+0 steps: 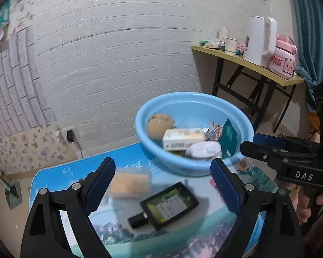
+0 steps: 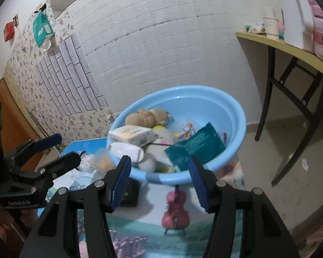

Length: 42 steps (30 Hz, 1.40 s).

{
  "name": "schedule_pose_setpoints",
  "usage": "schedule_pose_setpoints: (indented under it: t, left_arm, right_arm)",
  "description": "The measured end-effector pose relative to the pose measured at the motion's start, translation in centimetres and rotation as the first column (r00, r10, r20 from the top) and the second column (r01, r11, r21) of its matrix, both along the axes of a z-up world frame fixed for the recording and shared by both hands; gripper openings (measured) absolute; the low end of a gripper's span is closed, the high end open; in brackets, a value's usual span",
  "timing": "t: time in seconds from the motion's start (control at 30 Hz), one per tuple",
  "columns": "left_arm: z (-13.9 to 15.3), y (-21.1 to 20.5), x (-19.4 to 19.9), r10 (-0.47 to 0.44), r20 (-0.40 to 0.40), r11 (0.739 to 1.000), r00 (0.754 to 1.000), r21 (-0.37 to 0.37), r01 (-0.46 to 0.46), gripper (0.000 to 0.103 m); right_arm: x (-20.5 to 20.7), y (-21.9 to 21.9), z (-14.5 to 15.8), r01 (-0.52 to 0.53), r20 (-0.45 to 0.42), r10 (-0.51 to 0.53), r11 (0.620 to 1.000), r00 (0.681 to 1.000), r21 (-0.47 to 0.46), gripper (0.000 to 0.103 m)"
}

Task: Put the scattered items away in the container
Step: 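Carry the tissue box and pouch into the basin and open both tools, then move both tools toward the clear cable box and the black bottle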

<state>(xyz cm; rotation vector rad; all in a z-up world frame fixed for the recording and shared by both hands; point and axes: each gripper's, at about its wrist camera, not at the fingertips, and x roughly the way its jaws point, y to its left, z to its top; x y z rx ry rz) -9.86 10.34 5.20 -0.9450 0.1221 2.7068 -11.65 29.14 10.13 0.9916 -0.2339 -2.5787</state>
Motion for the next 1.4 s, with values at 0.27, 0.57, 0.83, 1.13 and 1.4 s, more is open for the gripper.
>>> schedule_pose_setpoints:
  t: [0.27, 0.57, 0.83, 1.13, 1.4]
  left_arm:
    - [-0.1, -3.0, 3.2, 0.064, -0.027, 0.998, 0.998, -0.003, -0.064, 0.102]
    - [-0.4, -5.9, 4.3, 0.161, -0.021, 0.987, 0.987, 0.018, -0.161, 0.103]
    - [-2.4, -6.0, 4.2, 0.168, 0.016, 0.986, 0.986, 0.012, -0.168, 0.103]
    - [-4.0, -7.2, 4.0, 0.196, 0.041, 0.98, 0.98, 0.02, -0.197, 0.103]
    - [-4.0, -8.5, 4.2, 0.227, 0.049, 0.971, 0.973, 0.061, -0.23, 0.103]
  right_arm:
    - [2.7, -3.2, 0.3, -0.029, 0.023, 0.028, 0.998, 0.999, 0.053, 0.055]
    - [5.4, -6.3, 0.6, -0.116, 0.009, 0.116, 0.987, 0.993, 0.107, 0.055]
    - [5.9, -6.0, 0.5, -0.096, 0.009, 0.095, 0.991, 0.995, 0.092, 0.055]
    - [5.8, -5.7, 0.3, -0.102, 0.015, 0.102, 0.993, 0.995, 0.061, 0.055]
    - [5.6, -5.5, 0.0, -0.099, 0.015, 0.098, 0.994, 0.995, 0.041, 0.055]
